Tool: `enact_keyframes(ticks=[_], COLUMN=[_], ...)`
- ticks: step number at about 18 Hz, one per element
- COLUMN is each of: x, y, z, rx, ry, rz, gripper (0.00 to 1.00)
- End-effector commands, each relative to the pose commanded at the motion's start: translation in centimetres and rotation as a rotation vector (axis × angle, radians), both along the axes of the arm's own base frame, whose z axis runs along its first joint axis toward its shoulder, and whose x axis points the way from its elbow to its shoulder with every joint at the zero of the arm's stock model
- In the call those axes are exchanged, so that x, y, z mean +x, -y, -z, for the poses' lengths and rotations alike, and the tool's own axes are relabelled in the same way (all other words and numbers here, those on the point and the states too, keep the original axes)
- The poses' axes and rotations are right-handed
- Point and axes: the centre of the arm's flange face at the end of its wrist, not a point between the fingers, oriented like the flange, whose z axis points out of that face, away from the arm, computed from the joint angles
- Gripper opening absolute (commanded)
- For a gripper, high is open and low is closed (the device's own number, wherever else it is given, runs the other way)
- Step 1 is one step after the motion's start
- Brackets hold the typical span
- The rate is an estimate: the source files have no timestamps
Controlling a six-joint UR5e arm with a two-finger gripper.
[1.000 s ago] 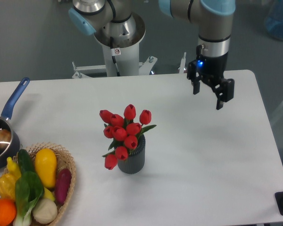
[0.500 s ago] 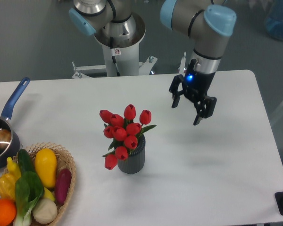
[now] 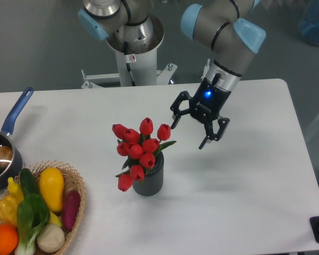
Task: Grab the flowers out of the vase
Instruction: 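Move the open gripper toward the red tulip bunch in the grey vase, then close the gripper around the tulip stems just below the blooms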
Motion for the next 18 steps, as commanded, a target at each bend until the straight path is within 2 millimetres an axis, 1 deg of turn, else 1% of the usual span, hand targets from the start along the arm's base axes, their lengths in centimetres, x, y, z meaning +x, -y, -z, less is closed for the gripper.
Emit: enact_keyframes(ticks=[2,3,5,7,14,15,16,18], x=[0.2,0.6,1.0,2.1,2.3,2.3,2.3,2.2], y=[-1.5,-2.0,-2.2,-3.4,-4.0,-4.1,-4.3,-4.4], z=[0.9,1.0,1.0,0.7,0.4,0.5,1.0,1.2], rx=[0.010,0.008,0.012,0.042,0.073,0.075,0.072,0.071], ry=[0.016,0.017,0.020,0.032,0.021,0.014,0.021,0.021], rz=[0.027,0.039,0.045,0.070,0.086,0.089,0.092,0.093], gripper=[1.00,1.00,1.00,1.00,1.00,1.00,1.00,1.00])
